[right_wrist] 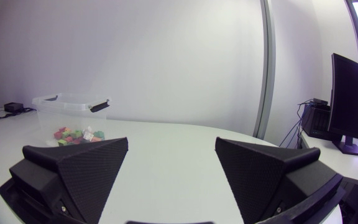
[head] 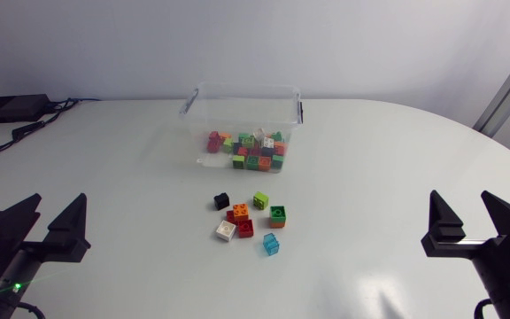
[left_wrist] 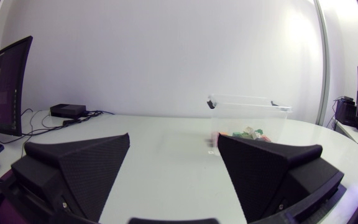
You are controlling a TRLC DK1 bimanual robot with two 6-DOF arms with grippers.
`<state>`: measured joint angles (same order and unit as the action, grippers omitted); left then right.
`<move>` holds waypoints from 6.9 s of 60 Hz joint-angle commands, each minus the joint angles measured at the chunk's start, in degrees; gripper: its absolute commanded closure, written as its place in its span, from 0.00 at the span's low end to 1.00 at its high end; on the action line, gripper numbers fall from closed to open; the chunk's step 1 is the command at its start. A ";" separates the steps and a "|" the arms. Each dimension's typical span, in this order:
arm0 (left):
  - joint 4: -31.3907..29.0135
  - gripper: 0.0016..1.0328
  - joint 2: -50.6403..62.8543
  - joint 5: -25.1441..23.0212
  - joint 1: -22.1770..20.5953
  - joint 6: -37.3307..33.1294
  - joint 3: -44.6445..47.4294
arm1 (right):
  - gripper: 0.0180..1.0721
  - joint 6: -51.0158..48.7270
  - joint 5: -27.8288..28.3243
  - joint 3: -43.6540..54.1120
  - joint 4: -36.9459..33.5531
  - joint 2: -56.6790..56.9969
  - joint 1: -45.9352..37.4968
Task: Place the duplo bricks in the container
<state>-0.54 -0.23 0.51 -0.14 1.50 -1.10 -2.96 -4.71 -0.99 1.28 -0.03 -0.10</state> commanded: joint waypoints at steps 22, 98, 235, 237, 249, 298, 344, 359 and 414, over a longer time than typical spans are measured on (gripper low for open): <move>1.77 0.05 0.05 0.10 -0.56 1.05 -1.71 | 0.04 0.76 -0.12 -1.11 0.39 -0.23 1.15; -23.90 0.06 90.32 1.33 -20.25 -12.66 -52.51 | 0.05 16.58 -2.23 -45.76 -31.43 -72.83 27.34; -32.69 0.76 99.28 -16.86 -18.58 -22.42 -87.05 | 0.55 22.65 0.58 -78.11 -41.62 -118.09 36.84; -31.90 0.76 99.28 -16.86 -18.40 -21.80 -87.23 | 0.56 22.56 0.58 -78.11 -41.53 -118.09 36.84; -22.84 0.76 99.72 -17.04 -16.29 -15.82 -87.49 | 0.71 21.15 0.67 -76.53 -39.16 -116.33 36.49; -10.19 0.11 113.52 -11.94 -14.80 -3.78 -95.84 | 0.71 16.41 0.67 -87.60 -38.63 -100.78 30.42; -28.82 0.05 77.66 -17.04 -18.58 -16.44 -59.10 | 0.71 12.89 -1.09 -93.49 -15.87 -109.04 28.57; -28.64 0.05 77.40 -17.04 -23.50 -15.65 -52.69 | 0.63 10.78 -4.87 -97.79 -11.74 -115.37 29.19; -20.91 0.22 99.37 -3.50 -35.10 -4.84 -53.30 | 0.05 11.66 -3.99 -60.62 -15.60 -79.33 26.03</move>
<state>-21.93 96.79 -3.49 -34.92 -5.67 -51.96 8.54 -8.99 -64.69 -13.23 -81.65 24.86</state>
